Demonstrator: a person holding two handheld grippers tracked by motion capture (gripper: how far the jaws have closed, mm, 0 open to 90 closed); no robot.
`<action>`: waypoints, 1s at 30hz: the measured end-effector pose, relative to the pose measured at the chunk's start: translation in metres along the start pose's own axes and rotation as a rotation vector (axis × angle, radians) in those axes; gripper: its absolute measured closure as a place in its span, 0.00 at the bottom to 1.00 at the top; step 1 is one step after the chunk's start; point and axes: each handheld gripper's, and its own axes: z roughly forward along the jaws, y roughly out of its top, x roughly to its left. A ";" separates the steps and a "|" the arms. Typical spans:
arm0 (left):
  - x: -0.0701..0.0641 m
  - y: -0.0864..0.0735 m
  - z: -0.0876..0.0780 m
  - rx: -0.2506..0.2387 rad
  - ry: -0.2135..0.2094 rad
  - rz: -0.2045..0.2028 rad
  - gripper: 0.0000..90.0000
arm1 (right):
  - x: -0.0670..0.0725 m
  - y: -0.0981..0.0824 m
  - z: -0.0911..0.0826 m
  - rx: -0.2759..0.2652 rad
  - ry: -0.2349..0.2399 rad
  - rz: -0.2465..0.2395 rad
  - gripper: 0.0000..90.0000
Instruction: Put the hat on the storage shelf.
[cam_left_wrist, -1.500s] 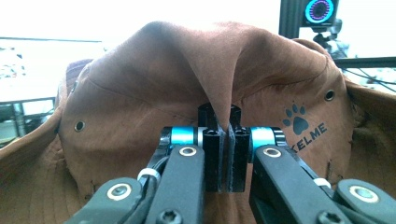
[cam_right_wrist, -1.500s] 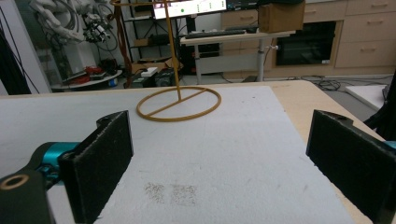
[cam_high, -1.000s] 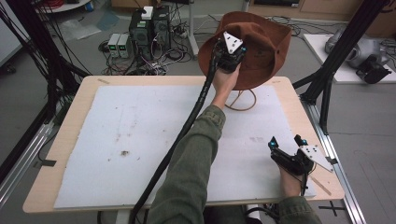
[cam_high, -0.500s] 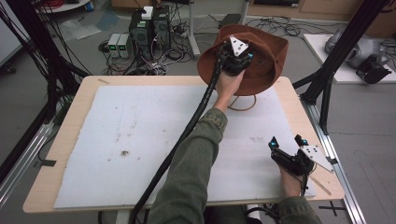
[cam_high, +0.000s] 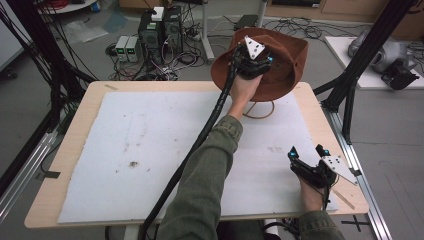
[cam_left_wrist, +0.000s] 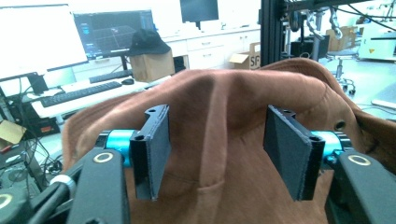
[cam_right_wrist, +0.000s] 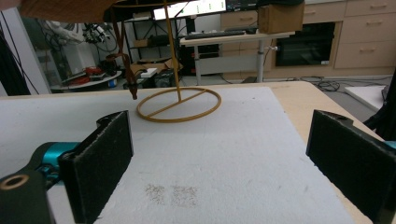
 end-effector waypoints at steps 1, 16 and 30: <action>0.001 0.001 -0.001 -0.003 0.003 -0.002 0.43 | 0.000 0.000 0.000 0.000 0.000 -0.001 0.07; 0.020 0.028 -0.056 -0.051 0.027 -0.005 0.24 | 0.001 0.002 -0.003 -0.018 -0.013 -0.003 0.07; 0.088 0.023 -0.195 -0.109 0.182 -0.003 0.23 | 0.002 0.003 -0.004 -0.025 -0.014 -0.017 0.07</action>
